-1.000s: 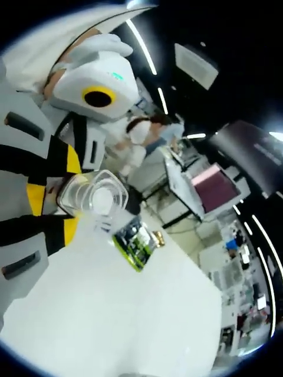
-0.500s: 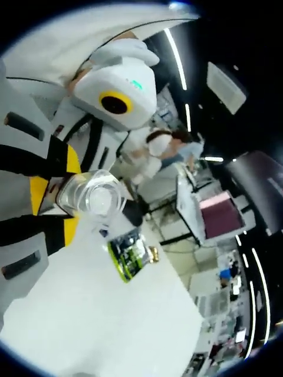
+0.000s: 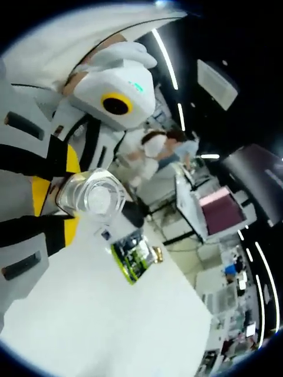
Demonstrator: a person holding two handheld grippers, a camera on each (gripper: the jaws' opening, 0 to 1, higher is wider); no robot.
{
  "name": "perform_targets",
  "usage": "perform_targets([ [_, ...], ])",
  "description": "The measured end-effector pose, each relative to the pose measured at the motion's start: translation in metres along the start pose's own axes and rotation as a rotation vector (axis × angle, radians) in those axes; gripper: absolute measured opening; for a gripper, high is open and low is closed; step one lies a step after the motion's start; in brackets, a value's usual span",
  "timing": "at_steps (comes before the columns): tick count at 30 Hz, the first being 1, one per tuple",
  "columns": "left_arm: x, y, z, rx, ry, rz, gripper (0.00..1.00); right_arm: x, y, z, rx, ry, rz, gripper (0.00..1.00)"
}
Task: Arrange the skincare products in the storage area until every visible bottle or jar stands upright without overlapping.
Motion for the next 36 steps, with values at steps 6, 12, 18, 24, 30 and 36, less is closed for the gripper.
perform_targets([
  [6, -0.0009, 0.0002, -0.0001, -0.003, -0.004, -0.009, 0.19, 0.0024, 0.0012, -0.0001, 0.030, 0.013, 0.079, 0.20],
  [12, -0.0016, 0.0012, 0.0007, -0.011, -0.010, -0.010, 0.19, 0.0022, 0.0036, -0.0001, 0.080, 0.027, 0.209, 0.21],
  [18, -0.0034, 0.0010, 0.0003, -0.008, -0.025, -0.014, 0.19, 0.0010, 0.0054, -0.0002, 0.132, 0.045, 0.314, 0.23],
  [24, -0.0030, 0.0008, 0.0005, -0.006, -0.028, 0.000, 0.19, 0.0019, 0.0065, -0.0009, 0.157, 0.055, 0.349, 0.22],
  [30, -0.0032, 0.0012, 0.0006, -0.010, -0.035, 0.009, 0.19, 0.0053, 0.0074, 0.0014, 0.182, 0.069, 0.377, 0.21],
  [36, -0.0031, -0.0016, 0.0009, 0.035, -0.049, 0.082, 0.20, 0.0052, 0.0044, -0.0017, 0.157, 0.066, 0.290, 0.18],
])
Point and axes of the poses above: the point that each gripper's makers call its tool centre point, and the gripper's own axes: z roughly forward along the fingers, x roughly to its right, y roughly out of its underside, the point moved 6 cm from there along -z, roughly backward along the fingers, and after that the axes turned 7 degrees about -y, right-handed, at the moved point
